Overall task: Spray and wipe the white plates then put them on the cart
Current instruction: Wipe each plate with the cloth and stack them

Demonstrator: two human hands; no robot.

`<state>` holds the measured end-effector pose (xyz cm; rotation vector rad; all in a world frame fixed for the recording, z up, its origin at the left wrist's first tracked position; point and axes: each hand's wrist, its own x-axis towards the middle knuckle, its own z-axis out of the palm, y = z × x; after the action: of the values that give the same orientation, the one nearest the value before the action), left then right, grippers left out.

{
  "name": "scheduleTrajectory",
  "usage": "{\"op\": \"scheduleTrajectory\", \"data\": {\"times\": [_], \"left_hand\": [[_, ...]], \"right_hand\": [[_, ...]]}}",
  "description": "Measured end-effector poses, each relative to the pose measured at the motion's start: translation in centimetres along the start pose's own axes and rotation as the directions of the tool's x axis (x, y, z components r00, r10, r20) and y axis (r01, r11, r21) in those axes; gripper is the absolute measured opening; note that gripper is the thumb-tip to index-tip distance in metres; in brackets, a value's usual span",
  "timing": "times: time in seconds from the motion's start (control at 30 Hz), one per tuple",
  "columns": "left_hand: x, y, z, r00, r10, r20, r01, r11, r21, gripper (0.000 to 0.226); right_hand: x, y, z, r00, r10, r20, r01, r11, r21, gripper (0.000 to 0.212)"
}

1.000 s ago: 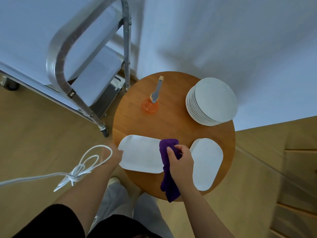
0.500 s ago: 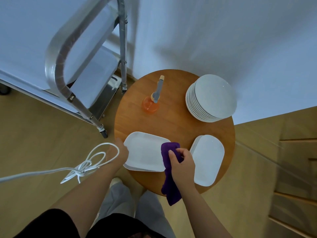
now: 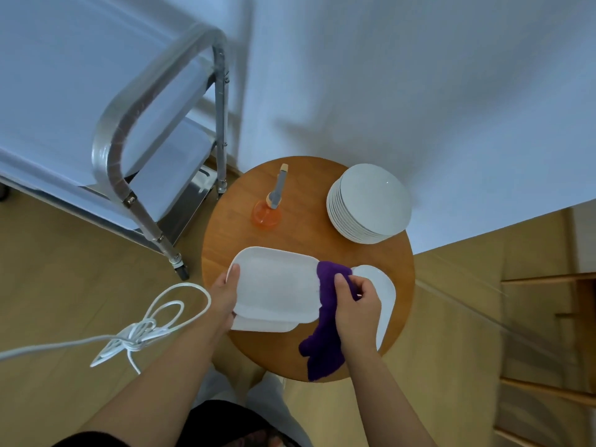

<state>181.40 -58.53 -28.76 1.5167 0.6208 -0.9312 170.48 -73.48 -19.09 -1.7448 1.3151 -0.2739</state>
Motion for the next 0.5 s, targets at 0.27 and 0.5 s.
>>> {"op": "scheduleTrajectory", "data": {"times": [0.27, 0.5], "left_hand": [[-10.1, 7.6, 7.1, 0.952, 0.236, 0.193, -0.201, 0.962, -0.187, 0.049], [-16.2, 12.3, 9.4, 0.929, 0.353, 0.106, -0.294, 0.884, -0.364, 0.047]], "right_hand": [[2.0, -7.9, -7.0, 0.994, 0.026, -0.108, 0.003, 0.967, 0.255, 0.035], [0.3, -10.7, -9.1, 0.872, -0.489, 0.026, 0.429, 0.737, -0.522, 0.072]]}}
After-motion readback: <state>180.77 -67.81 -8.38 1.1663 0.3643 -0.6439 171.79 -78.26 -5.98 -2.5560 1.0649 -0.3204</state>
